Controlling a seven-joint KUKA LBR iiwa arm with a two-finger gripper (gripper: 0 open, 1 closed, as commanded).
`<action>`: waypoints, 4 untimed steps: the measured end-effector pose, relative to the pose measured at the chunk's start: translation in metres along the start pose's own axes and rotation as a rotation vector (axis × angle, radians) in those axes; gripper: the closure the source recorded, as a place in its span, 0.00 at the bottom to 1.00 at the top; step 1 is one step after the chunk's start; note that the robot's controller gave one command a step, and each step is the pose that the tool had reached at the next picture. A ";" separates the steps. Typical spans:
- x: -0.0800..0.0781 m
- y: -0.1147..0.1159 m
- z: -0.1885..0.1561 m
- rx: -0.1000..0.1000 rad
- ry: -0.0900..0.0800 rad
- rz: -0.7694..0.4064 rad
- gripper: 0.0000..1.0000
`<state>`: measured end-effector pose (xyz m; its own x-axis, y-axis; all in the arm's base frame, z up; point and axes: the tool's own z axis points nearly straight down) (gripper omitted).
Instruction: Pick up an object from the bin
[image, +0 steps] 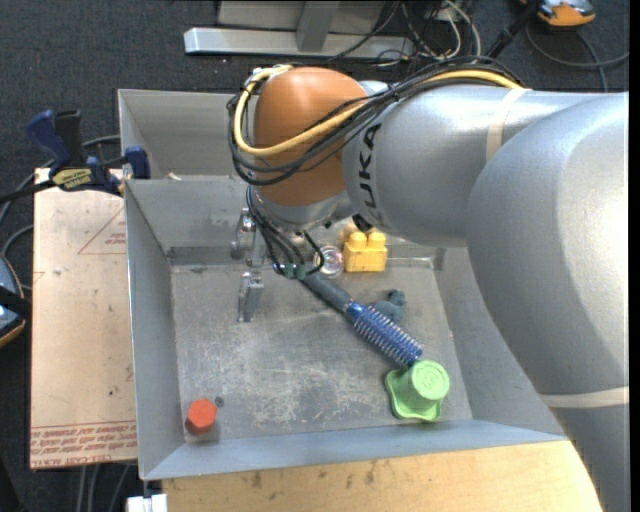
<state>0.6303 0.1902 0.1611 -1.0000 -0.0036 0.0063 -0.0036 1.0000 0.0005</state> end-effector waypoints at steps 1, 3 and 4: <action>0.017 -0.109 0.006 0.004 -0.005 0.055 0.00; -0.030 -0.169 0.083 -0.001 -0.022 -0.145 1.00; -0.016 -0.161 -0.046 0.001 -0.016 -0.167 1.00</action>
Offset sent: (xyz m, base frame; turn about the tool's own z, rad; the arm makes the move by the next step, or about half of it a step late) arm -0.0169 -0.1038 -0.0048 0.0465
